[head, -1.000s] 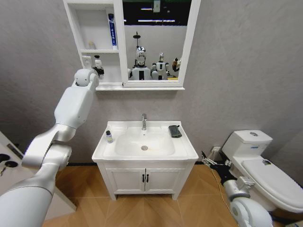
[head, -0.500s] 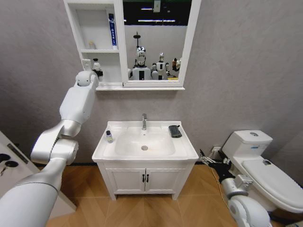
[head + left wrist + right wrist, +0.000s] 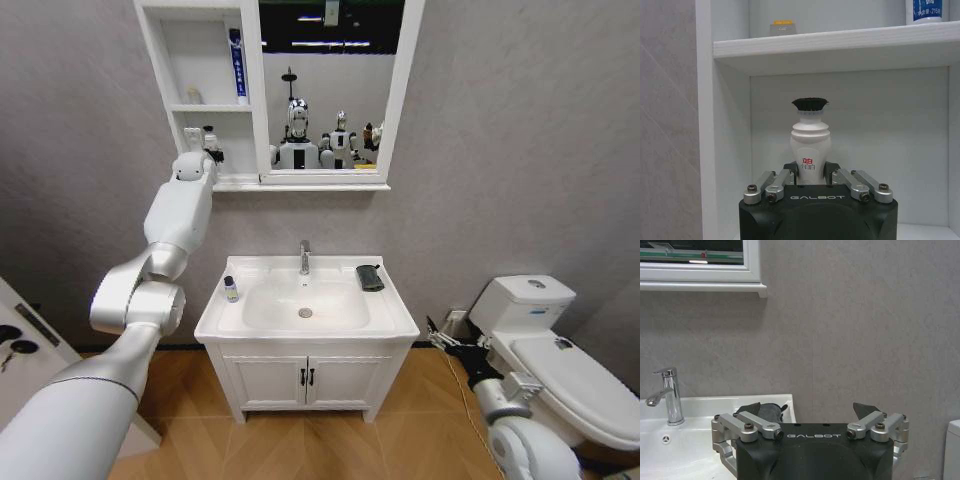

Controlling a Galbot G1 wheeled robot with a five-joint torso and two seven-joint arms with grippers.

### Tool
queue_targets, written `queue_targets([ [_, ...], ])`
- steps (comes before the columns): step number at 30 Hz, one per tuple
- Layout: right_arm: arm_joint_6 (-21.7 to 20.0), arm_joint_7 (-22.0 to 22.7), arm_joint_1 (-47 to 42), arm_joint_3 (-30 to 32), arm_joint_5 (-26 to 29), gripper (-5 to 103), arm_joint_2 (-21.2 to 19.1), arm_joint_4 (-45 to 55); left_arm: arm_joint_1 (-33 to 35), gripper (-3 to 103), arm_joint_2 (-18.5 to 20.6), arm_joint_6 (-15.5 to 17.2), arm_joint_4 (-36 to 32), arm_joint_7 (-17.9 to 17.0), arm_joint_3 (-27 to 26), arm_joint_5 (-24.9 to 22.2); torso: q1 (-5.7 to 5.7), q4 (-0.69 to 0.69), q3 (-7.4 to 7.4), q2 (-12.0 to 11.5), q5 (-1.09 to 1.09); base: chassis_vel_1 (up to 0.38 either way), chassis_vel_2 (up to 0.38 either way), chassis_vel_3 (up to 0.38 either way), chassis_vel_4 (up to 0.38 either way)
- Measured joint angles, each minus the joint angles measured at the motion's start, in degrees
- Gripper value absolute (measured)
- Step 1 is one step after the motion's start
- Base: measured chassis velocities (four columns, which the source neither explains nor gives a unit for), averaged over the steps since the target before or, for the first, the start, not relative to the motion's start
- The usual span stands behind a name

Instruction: Move facial cleanser and shampoo from washbasin to cabinet, then wipe washbasin with towel.

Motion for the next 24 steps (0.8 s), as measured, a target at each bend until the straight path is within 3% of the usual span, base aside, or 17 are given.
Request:
queue_targets([
  [7,0.2,0.0,-0.4,0.4,0.5,100,-0.2,0.7,0.3,28,-0.3,0.2,1.5,-0.6,-2.3,2.6,0.0,0.0,-0.01,0.0,0.01,0.0,0.0,0.0,0.0],
  [17,0.6,0.0,-0.8,0.5,0.3,100,-0.3,1.2,0.4,24,0.3,0.3,1.3,-0.5,-2.6,2.6,0.0,0.0,-0.01,0.0,0.0,0.0,0.0,0.0,0.0],
  [20,0.4,0.0,-0.5,0.5,0.4,100,-0.5,1.4,0.4,41,0.2,0.7,1.3,0.3,-2.8,2.4,0.0,0.01,0.0,0.0,-0.01,0.0,0.0,0.0,0.0],
  [24,0.3,0.0,-0.5,0.4,0.4,100,-0.5,1.4,0.3,51,0.1,0.8,1.4,0.4,-3.1,2.4,0.0,0.0,0.0,0.0,-0.01,0.0,0.0,0.0,0.0],
])
